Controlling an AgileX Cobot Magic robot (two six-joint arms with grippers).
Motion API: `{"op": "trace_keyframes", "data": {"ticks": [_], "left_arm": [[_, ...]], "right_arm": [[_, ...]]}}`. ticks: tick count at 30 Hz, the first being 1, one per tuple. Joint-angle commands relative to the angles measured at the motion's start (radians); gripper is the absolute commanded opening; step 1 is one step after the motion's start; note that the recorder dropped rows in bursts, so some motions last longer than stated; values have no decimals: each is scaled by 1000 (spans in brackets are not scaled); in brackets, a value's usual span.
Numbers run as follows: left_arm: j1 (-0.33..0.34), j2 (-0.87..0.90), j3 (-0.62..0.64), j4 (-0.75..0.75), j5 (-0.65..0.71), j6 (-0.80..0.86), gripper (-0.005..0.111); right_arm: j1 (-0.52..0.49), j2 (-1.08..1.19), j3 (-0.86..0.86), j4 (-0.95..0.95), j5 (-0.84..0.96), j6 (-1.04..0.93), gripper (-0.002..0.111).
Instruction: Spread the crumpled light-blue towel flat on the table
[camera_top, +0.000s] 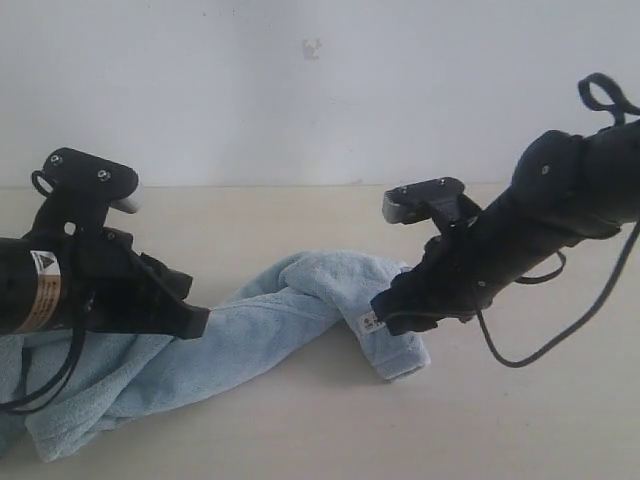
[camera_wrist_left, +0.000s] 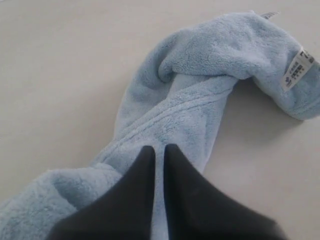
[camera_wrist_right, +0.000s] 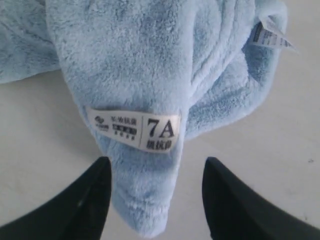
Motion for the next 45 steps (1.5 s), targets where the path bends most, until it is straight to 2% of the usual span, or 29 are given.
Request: {"op": "trace_keyframes", "data": {"ticks": [1,3,4,5,7,11,14,17,18,22,24,27,30,31,33,36,39,42,45], "left_arm": [[1,5,-32,0,-25,5,6],[1,5,-39,0,-14,5,6],[1,5,-41,0,-14,5,6],[1,5,-43,0,-14,5,6],[1,5,-43,0,-14,5,6],[1,5,-43,0,-14,7,6],[1,5,-43,0,-14,7,6],[1,5,-43,0,-14,33,6],[1,5,-43,0,-14,41,6],[1,5,-43,0,-14,47,6],[1,5,-43,0,-14,47,6],[1,5,-43,0,-14,47,6],[1,5,-43,0,-14,47,6],[1,5,-43,0,-14,47,6],[1,5,-46,0,-21,46,6],[1,5,-48,0,-14,48,6],[1,5,-48,0,38,93,6],[1,5,-48,0,92,141,11],[1,5,-48,0,68,141,22]], "right_arm": [[2,76,-48,21,60,-31,52],[2,92,-57,19,97,-83,48],[2,92,-59,17,112,-97,40],[2,90,-63,17,120,-99,30],[2,68,-81,11,173,-91,0],[2,-41,-105,-26,236,20,1],[2,-168,-105,-199,258,149,1],[0,-270,-105,-548,265,370,1],[-9,-295,-95,-724,247,511,1],[-93,-281,-31,-1152,175,885,1],[-166,-232,10,-1208,115,988,1],[-256,-142,33,-1161,10,1026,1],[-293,-72,33,-1102,-47,1026,1],[-292,-56,33,-1101,-53,1026,2],[-290,-36,33,-1100,-72,1026,13],[-290,-37,33,-1091,-81,1026,38],[-290,-55,26,-1091,-64,1026,58],[-288,-99,10,-1076,-27,1026,61],[-285,-171,-13,-1014,-3,1019,61]]}}
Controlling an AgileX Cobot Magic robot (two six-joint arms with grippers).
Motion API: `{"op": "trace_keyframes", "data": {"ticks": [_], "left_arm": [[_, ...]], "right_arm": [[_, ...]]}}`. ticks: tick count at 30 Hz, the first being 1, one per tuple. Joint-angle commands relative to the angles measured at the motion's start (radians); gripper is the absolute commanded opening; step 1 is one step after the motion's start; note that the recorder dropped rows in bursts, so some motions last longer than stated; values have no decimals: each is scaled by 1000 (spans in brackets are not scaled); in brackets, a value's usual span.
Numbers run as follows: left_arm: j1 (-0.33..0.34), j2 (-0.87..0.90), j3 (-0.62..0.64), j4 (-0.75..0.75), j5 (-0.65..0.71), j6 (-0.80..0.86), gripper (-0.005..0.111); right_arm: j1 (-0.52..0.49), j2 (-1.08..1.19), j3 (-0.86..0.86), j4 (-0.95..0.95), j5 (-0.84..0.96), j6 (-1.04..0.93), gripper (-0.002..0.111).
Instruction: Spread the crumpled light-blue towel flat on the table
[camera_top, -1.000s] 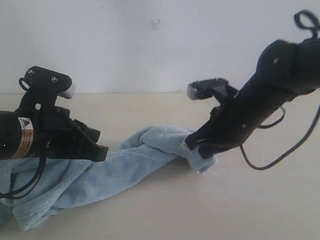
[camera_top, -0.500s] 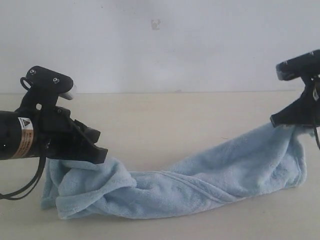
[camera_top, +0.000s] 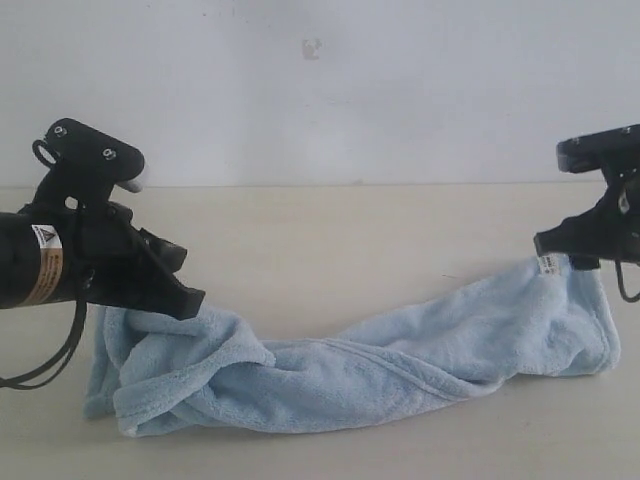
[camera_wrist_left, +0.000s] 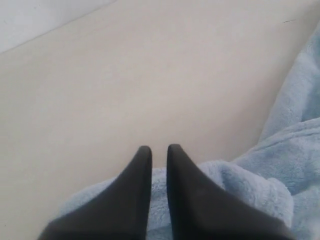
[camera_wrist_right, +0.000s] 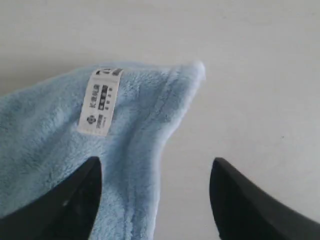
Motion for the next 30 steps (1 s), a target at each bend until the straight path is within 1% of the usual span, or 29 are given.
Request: {"op": "trace_keyframes", "data": {"ticks": [1,3,5,6,8,9,10,13,16,24,25,26,27,28,29,30], "left_arm": [[1,-1,-4,-2,-31,20,27],[1,-1,-4,-2,-85,20,37],[1,-1,-4,-2,-151,20,45],[1,-1,-4,-2,-182,20,48],[1,-1,-4,-2,-227,20,50],[1,-1,-4,-2,-236,20,51],[1,-1,-4,-2,-243,20,51],[1,-1,-4,-2,-245,20,51],[1,-1,-4,-2,-245,20,51],[1,-1,-4,-2,-245,20,51],[1,-1,-4,-2,-245,20,51],[1,-1,-4,-2,-245,20,51],[1,-1,-4,-2,-245,20,51],[1,-1,-4,-2,-245,20,51],[1,-1,-4,-2,-245,20,51],[1,-1,-4,-2,-243,20,51]], "right_arm": [[11,-125,-34,85,33,-16,61],[44,-183,-36,146,30,-92,61],[106,-232,-36,219,18,-208,61],[145,-251,-36,261,17,-292,61],[219,-259,-28,380,18,-470,61],[258,-252,-12,447,14,-599,61],[295,-239,8,515,14,-683,61],[371,-166,74,671,11,-864,61],[412,-80,91,699,-10,-892,61],[415,61,89,714,-37,-897,61],[415,73,87,714,-41,-915,59],[415,73,87,714,-52,-921,55],[415,62,81,714,-60,-925,39],[415,52,71,714,-49,-925,28],[415,22,45,722,-10,-925,5],[415,5,38,727,8,-915,0]]}}
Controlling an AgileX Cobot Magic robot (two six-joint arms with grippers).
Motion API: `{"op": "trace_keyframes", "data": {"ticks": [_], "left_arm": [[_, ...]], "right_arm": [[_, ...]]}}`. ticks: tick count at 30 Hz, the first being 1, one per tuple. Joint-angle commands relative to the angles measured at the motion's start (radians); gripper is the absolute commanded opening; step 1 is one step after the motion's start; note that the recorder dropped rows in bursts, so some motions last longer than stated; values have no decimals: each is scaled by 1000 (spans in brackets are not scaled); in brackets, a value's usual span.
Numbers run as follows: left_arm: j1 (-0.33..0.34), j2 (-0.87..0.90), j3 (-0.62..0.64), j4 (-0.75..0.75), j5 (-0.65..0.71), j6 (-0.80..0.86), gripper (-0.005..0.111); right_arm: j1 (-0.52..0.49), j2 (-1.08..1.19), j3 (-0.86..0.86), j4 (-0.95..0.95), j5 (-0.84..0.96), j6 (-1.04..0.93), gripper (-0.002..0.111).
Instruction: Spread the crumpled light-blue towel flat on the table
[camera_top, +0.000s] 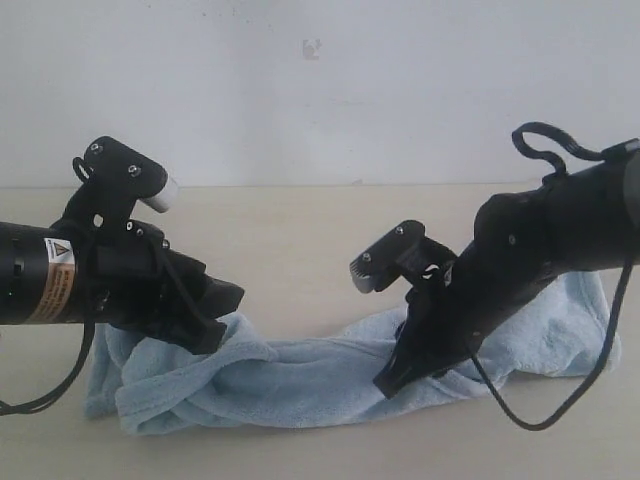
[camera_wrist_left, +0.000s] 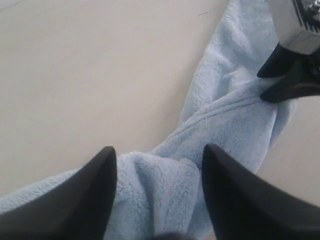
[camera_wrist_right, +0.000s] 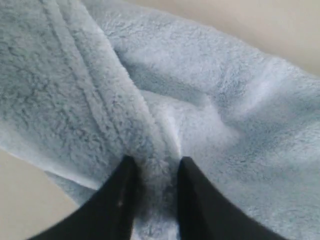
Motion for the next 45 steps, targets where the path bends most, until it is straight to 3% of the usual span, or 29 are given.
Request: {"op": "trace_keyframes", "data": {"ticks": [1,4,8,12,17,20,24,28,32,36,41,43,45], "left_arm": [[1,-1,-4,-2,-1,1,51],[1,-1,-4,-2,33,17,51],[1,-60,-9,-2,238,71,51],[1,-179,-9,-2,161,67,51],[1,-207,-4,-2,72,67,51],[1,-207,18,-2,79,69,51],[1,-208,26,-2,101,58,51],[1,-208,26,-2,103,-15,51],[1,-208,5,-2,136,-58,51],[1,-208,-8,-2,295,-58,51],[1,-206,-8,-2,414,-58,50],[1,-206,-8,-2,403,-58,44],[1,-206,-8,-2,365,-58,33]], "right_arm": [[-1,-99,-59,28,80,20,0],[-1,-203,-59,-22,111,21,0],[-1,-425,-74,-121,173,67,0],[-1,-526,-42,-126,111,65,0],[-1,-397,76,-142,-37,59,3],[-1,-264,81,-195,-35,69,17],[-1,-186,36,-200,11,152,44],[-1,-193,-51,-205,104,233,58],[-1,-248,-163,-205,217,298,58],[-1,-318,-205,-105,217,316,58],[2,-286,-201,244,255,38,57],[2,-248,-182,419,255,-80,46],[2,-204,-159,559,251,-226,27]]}}
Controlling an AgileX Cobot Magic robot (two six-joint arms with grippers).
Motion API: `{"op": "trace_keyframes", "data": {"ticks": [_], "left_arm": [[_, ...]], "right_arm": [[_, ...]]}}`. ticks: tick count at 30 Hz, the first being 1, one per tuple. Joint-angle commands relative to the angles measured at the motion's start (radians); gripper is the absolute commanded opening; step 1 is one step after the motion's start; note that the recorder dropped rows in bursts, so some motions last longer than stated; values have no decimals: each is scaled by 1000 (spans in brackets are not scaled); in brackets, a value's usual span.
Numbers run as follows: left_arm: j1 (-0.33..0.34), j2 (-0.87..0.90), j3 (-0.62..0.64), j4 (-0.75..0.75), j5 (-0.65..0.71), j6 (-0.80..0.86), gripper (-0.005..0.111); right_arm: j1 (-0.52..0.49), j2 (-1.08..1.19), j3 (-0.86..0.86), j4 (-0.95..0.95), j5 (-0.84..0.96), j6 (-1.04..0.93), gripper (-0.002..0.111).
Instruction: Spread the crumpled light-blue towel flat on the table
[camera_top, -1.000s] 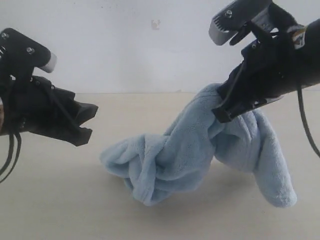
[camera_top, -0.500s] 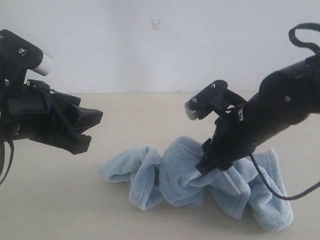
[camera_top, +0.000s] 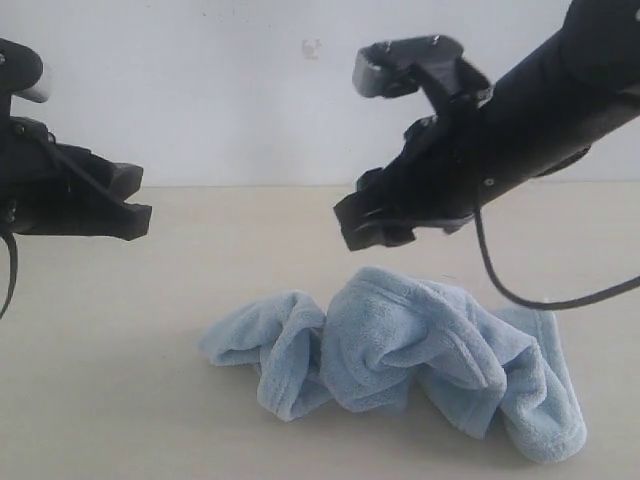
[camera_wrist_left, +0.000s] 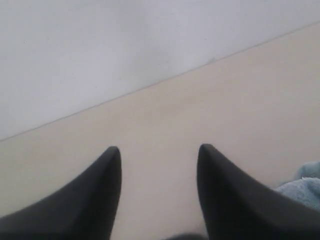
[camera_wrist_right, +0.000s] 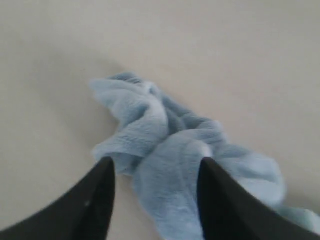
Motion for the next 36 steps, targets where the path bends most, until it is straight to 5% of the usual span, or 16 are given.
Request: {"op": "trace_keyframes", "data": {"ticks": [1,3,5,15,24,30,32,36], "left_arm": [[1,-3,-2,-6,-40,-9,25],[1,-3,0,-6,-56,-7,13],[1,-3,0,-6,-61,1,4],[1,-3,0,-6,-61,2,4],[1,-3,12,-6,54,99,4],[1,-3,61,-6,397,129,4],[1,-3,61,-34,357,107,4],[1,-3,61,-58,36,109,4]], "right_arm": [[2,102,44,341,4,-303,15],[2,159,48,390,16,-368,0],[2,212,48,392,14,-368,0],[23,366,33,512,-225,-414,0],[237,451,-117,483,-13,-539,0],[202,391,-115,167,30,-208,0],[174,348,-115,-40,32,-29,0],[105,275,-115,-513,94,349,0]]}}
